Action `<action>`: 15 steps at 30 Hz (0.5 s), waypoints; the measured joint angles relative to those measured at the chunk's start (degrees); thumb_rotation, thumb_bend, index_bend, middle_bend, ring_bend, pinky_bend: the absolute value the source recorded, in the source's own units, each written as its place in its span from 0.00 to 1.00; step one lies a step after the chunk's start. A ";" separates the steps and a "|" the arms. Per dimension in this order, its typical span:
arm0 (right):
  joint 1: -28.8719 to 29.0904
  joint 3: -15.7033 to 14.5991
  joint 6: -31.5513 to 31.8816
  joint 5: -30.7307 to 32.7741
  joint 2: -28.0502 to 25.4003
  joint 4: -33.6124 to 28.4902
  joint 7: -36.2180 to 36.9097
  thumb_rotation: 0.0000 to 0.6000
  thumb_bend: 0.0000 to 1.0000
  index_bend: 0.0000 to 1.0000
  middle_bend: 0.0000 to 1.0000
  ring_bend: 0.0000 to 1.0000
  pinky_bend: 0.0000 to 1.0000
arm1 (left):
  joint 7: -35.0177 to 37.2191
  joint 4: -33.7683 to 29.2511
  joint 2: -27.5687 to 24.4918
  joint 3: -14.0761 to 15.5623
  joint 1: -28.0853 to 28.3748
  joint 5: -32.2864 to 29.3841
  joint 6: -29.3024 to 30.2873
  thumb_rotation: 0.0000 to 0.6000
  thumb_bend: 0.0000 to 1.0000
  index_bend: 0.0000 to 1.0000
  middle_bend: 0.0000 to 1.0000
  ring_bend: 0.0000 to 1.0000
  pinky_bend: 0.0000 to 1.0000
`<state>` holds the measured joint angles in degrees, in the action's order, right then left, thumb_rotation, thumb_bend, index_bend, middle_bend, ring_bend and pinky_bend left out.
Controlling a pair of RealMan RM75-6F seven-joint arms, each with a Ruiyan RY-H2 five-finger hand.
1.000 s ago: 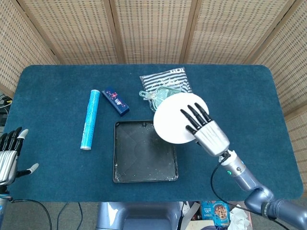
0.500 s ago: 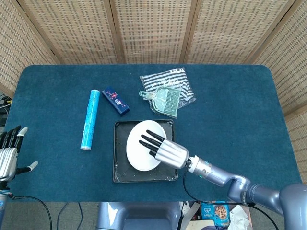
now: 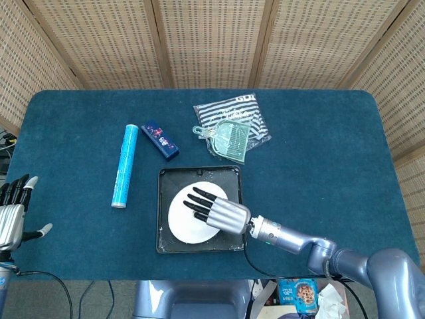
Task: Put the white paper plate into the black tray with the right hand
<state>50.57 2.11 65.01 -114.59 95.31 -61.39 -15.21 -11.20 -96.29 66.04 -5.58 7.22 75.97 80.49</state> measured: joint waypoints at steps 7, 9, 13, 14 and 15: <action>-1.11 1.08 -2.33 3.69 -5.33 -7.47 -6.65 1.00 0.00 0.00 0.00 0.00 0.00 | -0.13 0.05 0.12 0.22 0.11 0.21 0.02 1.00 0.00 0.00 0.00 0.00 0.00; -2.04 1.17 -1.46 4.24 -7.76 -9.31 -7.90 1.00 0.00 0.00 0.00 0.00 0.00 | -0.10 -0.05 0.08 0.30 0.10 0.44 0.11 1.00 0.00 0.00 0.00 0.00 0.00; -5.05 0.79 1.38 5.47 -12.57 -11.51 -8.93 1.00 0.00 0.00 0.00 0.00 0.00 | 0.13 -0.50 -0.16 0.62 -0.12 1.22 0.70 1.00 0.00 0.00 0.00 0.00 0.00; -5.96 0.51 2.10 5.74 -13.81 -11.86 -9.03 1.00 0.00 0.00 0.00 0.00 0.00 | 0.16 -0.64 -0.24 0.72 -0.20 1.44 0.87 1.00 0.00 0.00 0.00 0.00 0.00; -7.08 0.08 3.08 6.02 -15.52 -12.13 -9.11 1.00 0.00 0.00 0.00 0.00 0.00 | 0.17 -0.77 -0.32 0.86 -0.30 1.68 1.05 1.00 0.00 0.00 0.00 0.00 0.00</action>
<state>43.50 2.19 68.10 -108.57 79.79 -73.52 -24.31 -11.03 -97.06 65.72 -4.72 6.92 77.64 81.55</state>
